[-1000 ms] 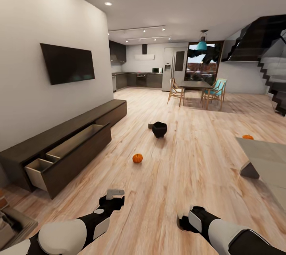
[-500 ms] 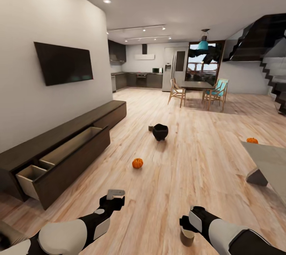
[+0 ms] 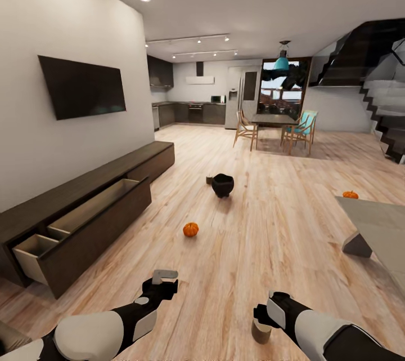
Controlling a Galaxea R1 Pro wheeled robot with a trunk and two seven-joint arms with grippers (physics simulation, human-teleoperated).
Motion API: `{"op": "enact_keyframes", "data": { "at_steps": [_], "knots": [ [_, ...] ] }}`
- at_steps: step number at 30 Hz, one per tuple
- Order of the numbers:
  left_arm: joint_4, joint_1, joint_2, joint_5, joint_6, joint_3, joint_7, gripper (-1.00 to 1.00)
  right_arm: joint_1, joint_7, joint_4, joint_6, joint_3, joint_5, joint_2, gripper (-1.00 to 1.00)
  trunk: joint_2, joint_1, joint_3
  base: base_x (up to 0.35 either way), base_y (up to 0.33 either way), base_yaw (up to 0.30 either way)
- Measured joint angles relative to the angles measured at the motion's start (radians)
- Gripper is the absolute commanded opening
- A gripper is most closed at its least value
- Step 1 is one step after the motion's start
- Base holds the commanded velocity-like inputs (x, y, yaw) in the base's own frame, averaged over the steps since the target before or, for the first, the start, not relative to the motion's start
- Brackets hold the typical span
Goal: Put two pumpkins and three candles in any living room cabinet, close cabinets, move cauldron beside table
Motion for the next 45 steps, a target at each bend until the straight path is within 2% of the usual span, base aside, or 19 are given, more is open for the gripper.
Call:
{"op": "enact_keyframes", "data": {
  "at_steps": [13,20,45],
  "knots": [
    [0.000,0.000,-0.001,0.000,0.000,0.000,0.000,1.00,0.000,0.000,0.000,0.000,0.004,0.001,0.003,1.00,-0.091,0.050,-0.041,0.000,0.000,0.000],
    [0.000,0.000,-0.001,0.000,-0.003,0.000,0.000,1.00,0.000,0.000,0.000,0.002,0.007,0.003,0.003,1.00,-0.091,0.050,-0.041,0.092,0.000,0.000],
    [-0.001,0.000,-0.002,-0.001,0.009,-0.002,0.000,1.00,0.000,0.000,0.000,0.002,0.010,0.005,-0.001,1.00,-0.091,0.049,-0.041,0.323,0.000,0.000]
  ]
}}
